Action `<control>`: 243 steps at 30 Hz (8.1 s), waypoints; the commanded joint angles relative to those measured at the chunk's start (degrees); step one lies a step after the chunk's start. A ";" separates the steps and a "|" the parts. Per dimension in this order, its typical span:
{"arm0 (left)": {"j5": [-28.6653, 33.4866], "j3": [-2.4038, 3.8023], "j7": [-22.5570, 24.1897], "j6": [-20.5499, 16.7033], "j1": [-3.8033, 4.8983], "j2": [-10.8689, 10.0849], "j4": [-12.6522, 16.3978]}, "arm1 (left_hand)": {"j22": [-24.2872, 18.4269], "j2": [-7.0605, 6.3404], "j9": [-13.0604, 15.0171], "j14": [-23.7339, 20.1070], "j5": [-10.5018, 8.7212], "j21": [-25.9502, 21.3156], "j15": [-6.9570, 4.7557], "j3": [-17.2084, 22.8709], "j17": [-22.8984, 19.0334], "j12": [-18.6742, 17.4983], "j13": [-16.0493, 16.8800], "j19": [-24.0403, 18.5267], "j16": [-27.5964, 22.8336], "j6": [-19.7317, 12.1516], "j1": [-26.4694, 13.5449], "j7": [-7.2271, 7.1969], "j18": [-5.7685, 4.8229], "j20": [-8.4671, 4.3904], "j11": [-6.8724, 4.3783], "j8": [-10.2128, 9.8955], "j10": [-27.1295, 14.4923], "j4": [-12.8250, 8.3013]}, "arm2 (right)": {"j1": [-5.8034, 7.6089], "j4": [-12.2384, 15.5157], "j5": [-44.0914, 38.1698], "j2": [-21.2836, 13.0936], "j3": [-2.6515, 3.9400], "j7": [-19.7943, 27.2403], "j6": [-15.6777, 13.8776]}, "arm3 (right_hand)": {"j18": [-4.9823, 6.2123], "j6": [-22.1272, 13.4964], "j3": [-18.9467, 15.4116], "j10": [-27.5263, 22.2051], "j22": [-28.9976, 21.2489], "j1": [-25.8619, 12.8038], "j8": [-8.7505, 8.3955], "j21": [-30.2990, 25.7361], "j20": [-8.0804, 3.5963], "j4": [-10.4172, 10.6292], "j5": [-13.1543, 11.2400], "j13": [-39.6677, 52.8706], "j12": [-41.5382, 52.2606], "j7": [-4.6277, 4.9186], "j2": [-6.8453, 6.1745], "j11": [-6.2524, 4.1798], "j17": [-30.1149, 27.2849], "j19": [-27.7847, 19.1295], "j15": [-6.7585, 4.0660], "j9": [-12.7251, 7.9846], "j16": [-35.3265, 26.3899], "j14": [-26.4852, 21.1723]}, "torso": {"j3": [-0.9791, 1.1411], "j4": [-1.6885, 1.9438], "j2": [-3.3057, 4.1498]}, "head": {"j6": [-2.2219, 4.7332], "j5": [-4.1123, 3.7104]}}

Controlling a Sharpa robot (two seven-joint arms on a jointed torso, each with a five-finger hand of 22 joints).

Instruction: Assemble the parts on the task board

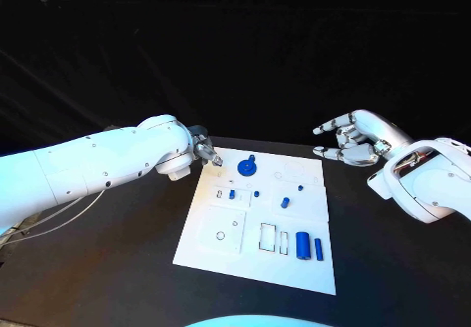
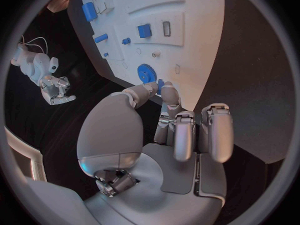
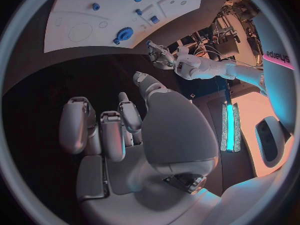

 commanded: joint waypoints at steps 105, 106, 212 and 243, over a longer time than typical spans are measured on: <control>-10.16 -0.85 -7.16 10.06 -1.78 7.60 -6.99 | 10.31 -0.81 1.38 6.01 4.89 1.12 -1.01 -3.73 15.10 2.50 2.51 2.36 0.70 2.55 -4.88 -3.85 -0.79 -0.70 -3.80 3.63 4.78 -0.88 | 0.01 -0.65 0.20 0.69 0.00 -1.61 -0.38 | 0.25 0.93 -0.86 -0.52 8.59 -0.64 0.19 -2.39 -0.11 1.29 1.37 -1.17 -0.98 -0.24 -0.74 -0.48 7.64 -0.96 -0.17 -0.06 -1.02 3.99 | -0.12 0.01 -0.03 | -2.20 0.76; -10.17 -0.85 -7.16 10.11 -1.78 7.61 -7.00 | 10.33 -0.86 1.37 6.01 4.88 1.14 -1.02 -3.81 15.10 2.50 2.51 2.38 0.70 2.55 -4.83 -3.85 -0.80 -0.70 -3.81 3.64 4.78 -0.89 | 0.01 -0.65 0.20 0.69 0.00 -1.61 -0.38 | 0.25 0.93 -0.86 -0.52 8.59 -0.64 0.19 -2.39 -0.11 1.29 1.37 -1.17 -0.98 -0.24 -0.74 -0.48 7.64 -0.96 -0.17 -0.06 -1.02 3.99 | -0.13 0.00 -0.04 | -2.18 0.74; -10.80 -0.83 -7.12 11.67 -1.83 7.50 -7.32 | 10.63 0.98 -4.11 6.01 3.92 1.08 -0.83 -28.91 15.10 3.24 3.35 2.53 0.70 3.91 -0.35 -3.67 -0.84 -0.57 -3.58 4.03 4.51 11.22 | 0.01 -0.49 0.20 0.87 0.00 -1.67 -0.22 | 0.25 1.00 -1.04 -0.43 8.58 -0.77 0.09 -2.51 -0.16 1.67 1.54 -1.19 -0.99 -0.28 -0.76 -0.53 7.58 -0.97 -0.22 -0.10 -1.10 3.97 | -0.14 0.00 -0.05 | -2.93 0.50; -10.81 -0.60 -7.23 11.61 -1.81 7.31 -6.82 | 10.92 1.65 -4.37 6.01 3.99 1.31 -0.86 -30.68 15.10 3.58 3.69 2.76 0.70 4.06 0.34 -3.77 -0.92 -0.57 -3.65 4.23 4.67 12.17 | 0.01 -0.59 0.19 0.92 0.00 -1.65 -0.17 | 0.25 1.00 -1.04 -0.43 8.58 -0.77 0.09 -2.51 -0.16 1.67 1.54 -1.19 -0.99 -0.28 -0.76 -0.53 7.58 -0.97 -0.22 -0.10 -1.10 3.97 | -0.12 0.03 -0.06 | -3.05 0.54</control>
